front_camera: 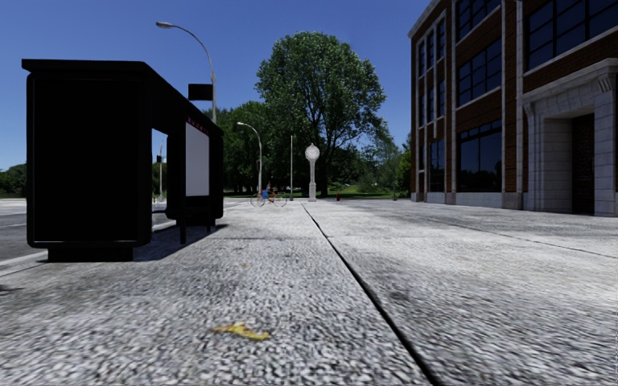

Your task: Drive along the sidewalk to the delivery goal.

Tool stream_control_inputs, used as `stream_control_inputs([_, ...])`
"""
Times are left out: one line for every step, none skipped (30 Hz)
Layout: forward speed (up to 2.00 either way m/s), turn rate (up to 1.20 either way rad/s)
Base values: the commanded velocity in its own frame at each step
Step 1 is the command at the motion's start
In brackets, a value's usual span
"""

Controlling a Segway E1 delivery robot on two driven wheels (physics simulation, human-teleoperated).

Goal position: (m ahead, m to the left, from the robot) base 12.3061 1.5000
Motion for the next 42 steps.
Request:
stream_control_inputs([2.00,0.00])
stream_control_inputs([2.00,0.00])
stream_control_inputs([2.00,0.00])
stream_control_inputs([2.00,0.00])
stream_control_inputs([2.00,0.00])
stream_control_inputs([2.00,0.00])
stream_control_inputs([2.00,0.00])
stream_control_inputs([2.00,0.00])
stream_control_inputs([2.00,0.10])
stream_control_inputs([2.00,0.10])
stream_control_inputs([2.00,0.17])
stream_control_inputs([2.00,0.19])
stream_control_inputs([2.00,0.19])
stream_control_inputs([2.00,0.19])
stream_control_inputs([2.00,0.19])
stream_control_inputs([2.00,0.20])
stream_control_inputs([2.00,0.20])
stream_control_inputs([2.00,0.20])
stream_control_inputs([2.00,0.20])
stream_control_inputs([2.00,0.20])
stream_control_inputs([2.00,0.20])
stream_control_inputs([2.00,0.20])
stream_control_inputs([2.00,0.21])
stream_control_inputs([2.00,0.21])
stream_control_inputs([2.00,0.21])
stream_control_inputs([2.00,0.21])
stream_control_inputs([2.00,0.21])
stream_control_inputs([2.00,0.21])
stream_control_inputs([2.00,0.21])
stream_control_inputs([2.00,0.21])
stream_control_inputs([2.00,0.21])
stream_control_inputs([2.00,0.21])
stream_control_inputs([2.00,0.21])
stream_control_inputs([2.00,0.21])
stream_control_inputs([2.00,0.21])
stream_control_inputs([2.00,0.21])
stream_control_inputs([2.00,0.21])
stream_control_inputs([2.00,0.21])
stream_control_inputs([2.00,0.21])
stream_control_inputs([2.00,0.21])
stream_control_inputs([2.00,0.21])
stream_control_inputs([2.00,0.21])
